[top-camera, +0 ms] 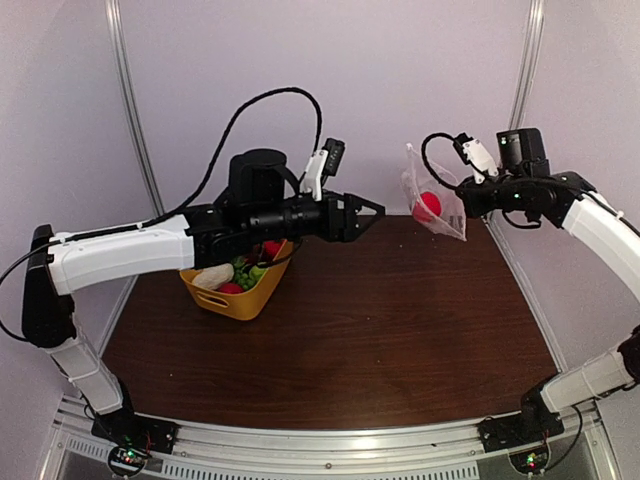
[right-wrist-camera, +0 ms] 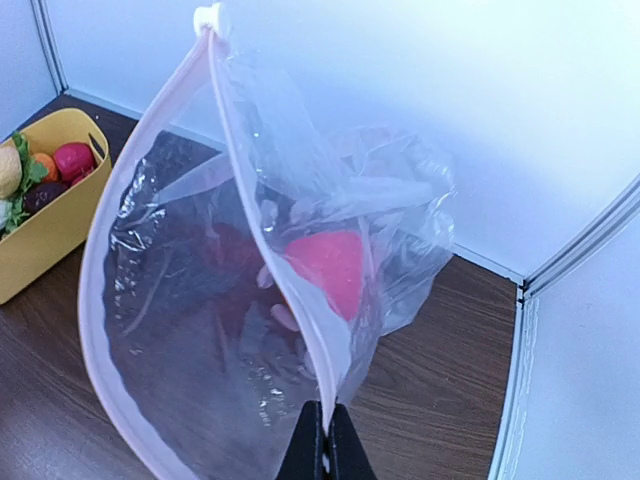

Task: Place the food in the zip-top bag and seal the zipper
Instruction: Adjust the zipper on the food storage bag, then pick up the fake fruit from the bin, then place the fake fruit in the zipper food storage bag, then adjust the zipper on the food storage bag.

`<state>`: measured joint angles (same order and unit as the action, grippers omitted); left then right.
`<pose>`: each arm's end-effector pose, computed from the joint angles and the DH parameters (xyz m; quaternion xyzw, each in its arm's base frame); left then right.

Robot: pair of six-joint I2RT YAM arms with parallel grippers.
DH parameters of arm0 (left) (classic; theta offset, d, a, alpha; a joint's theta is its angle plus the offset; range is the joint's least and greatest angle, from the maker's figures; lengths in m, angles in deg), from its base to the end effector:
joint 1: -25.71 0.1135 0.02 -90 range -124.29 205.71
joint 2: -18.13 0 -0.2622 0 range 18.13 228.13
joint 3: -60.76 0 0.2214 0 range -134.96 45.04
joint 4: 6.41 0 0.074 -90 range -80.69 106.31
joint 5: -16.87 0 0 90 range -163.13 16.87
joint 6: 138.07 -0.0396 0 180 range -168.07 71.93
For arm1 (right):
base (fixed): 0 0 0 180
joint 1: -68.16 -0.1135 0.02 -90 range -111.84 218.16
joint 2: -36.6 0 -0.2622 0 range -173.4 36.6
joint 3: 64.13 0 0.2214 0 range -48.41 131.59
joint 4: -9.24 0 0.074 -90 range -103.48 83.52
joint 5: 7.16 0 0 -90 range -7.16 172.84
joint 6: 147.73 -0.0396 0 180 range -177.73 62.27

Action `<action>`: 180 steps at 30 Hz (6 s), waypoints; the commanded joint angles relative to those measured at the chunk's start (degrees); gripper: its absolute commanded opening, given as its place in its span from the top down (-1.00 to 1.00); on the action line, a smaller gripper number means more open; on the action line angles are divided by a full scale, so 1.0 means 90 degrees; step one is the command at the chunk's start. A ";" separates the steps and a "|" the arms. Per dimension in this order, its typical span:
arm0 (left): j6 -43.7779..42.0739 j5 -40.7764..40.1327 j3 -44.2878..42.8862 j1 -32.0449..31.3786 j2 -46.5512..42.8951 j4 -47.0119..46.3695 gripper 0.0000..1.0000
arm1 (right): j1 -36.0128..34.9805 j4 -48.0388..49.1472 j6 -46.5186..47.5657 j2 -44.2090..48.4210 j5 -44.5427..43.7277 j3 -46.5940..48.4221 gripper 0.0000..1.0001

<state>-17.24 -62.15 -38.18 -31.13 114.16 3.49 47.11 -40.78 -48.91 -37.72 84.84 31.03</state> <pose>0.2019 -0.3228 0.3718 0.2295 0.7121 -0.5085 0.4262 0.2377 0.0930 0.3893 -0.2308 0.8309 0.0689 0.5016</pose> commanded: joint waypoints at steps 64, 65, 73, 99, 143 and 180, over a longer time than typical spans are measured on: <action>-0.1379 -0.3667 -0.1503 0.3630 0.2121 0.5826 -0.29 | 0.0250 0.2552 -0.0018 0.1420 0.2068 -0.3504 1.00; -0.1392 -0.3667 -0.1518 0.3630 0.2123 0.5842 -0.23 | 0.0259 0.2543 -0.0006 0.1431 0.2070 -0.3513 1.00; -0.1306 -0.3465 -0.1645 0.3566 0.1448 0.6193 0.03 | 0.0279 0.2543 -0.0002 0.1428 0.2039 -0.3519 1.00; 0.0231 0.1220 -0.0198 0.0367 0.0519 0.0336 0.17 | 0.0328 0.2491 -0.0302 0.1168 0.2295 -0.3436 1.00; 0.2200 0.0480 -0.3690 -0.0049 0.4289 -0.0016 -0.47 | 0.0611 0.2457 -0.0646 0.1581 0.4194 -0.3475 1.00; -0.0859 -0.0862 -0.0668 -0.0042 0.0509 0.2242 -0.72 | 0.1290 0.0414 0.0376 0.0974 0.2897 -0.0815 1.00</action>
<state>-22.35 -63.57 -48.54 -31.72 120.23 20.95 57.73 -32.09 -47.34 -29.85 108.18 23.62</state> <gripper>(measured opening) 0.863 0.003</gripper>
